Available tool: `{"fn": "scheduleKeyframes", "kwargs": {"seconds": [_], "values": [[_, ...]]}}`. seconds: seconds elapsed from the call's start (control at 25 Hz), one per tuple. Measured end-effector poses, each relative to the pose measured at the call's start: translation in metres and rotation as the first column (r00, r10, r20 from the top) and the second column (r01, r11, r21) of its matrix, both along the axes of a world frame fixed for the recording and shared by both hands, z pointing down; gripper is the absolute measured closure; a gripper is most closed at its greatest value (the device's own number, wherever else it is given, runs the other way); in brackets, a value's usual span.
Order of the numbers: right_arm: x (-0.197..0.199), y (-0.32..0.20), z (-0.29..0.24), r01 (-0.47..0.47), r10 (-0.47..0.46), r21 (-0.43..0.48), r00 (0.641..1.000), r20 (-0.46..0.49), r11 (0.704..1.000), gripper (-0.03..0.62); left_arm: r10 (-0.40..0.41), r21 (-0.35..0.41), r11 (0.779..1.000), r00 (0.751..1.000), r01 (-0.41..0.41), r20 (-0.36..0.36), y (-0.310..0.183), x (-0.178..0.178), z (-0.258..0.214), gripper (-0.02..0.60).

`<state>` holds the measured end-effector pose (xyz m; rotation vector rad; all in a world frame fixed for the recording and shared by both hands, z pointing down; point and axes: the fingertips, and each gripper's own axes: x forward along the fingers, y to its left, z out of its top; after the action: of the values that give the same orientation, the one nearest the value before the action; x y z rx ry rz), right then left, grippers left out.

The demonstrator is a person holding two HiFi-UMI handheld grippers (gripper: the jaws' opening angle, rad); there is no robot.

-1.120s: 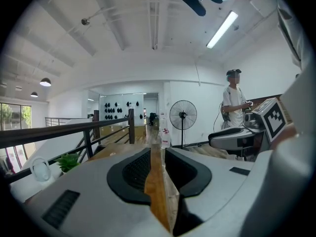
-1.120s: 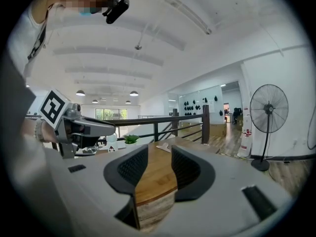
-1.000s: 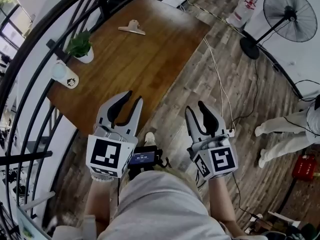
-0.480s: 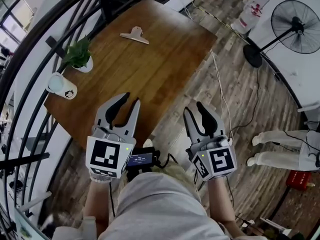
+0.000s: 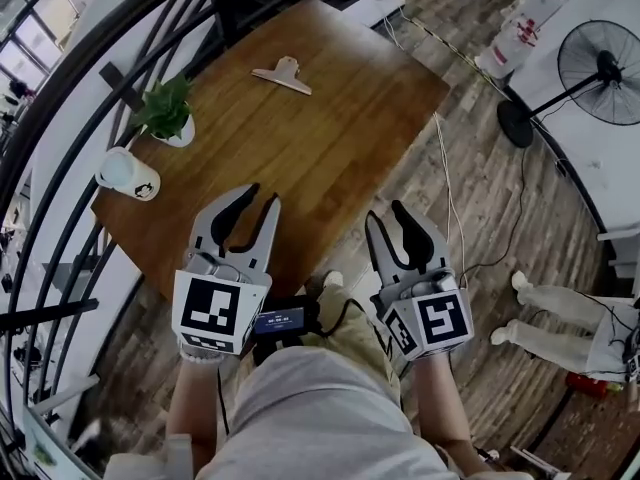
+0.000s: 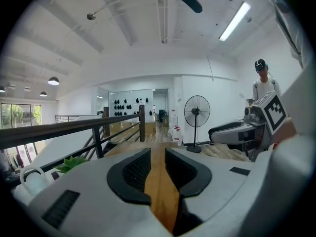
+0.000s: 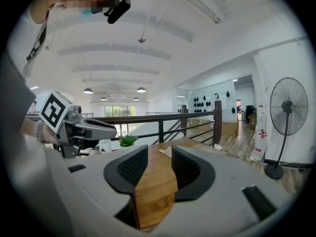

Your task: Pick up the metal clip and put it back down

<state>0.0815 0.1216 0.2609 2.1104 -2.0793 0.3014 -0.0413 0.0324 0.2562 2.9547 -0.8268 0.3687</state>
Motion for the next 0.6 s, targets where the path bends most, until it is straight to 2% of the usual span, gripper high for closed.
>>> {"fn": "scheduleKeyframes", "kwargs": {"seconds": [0.32, 0.6], "values": [[0.004, -0.035, 0.010, 0.066, -0.066, -0.015, 0.998, 0.009, 0.998, 0.448, -0.044, -0.003, 0.999, 0.999, 0.044, 0.011, -0.023, 0.003, 0.008, 0.486], [0.025, -0.067, 0.020, 0.129, -0.128, -0.041, 0.991, 0.025, 0.991, 0.448, -0.096, -0.018, 0.995, 0.995, 0.097, 0.028, -0.046, 0.019, 0.017, 0.486]]}}
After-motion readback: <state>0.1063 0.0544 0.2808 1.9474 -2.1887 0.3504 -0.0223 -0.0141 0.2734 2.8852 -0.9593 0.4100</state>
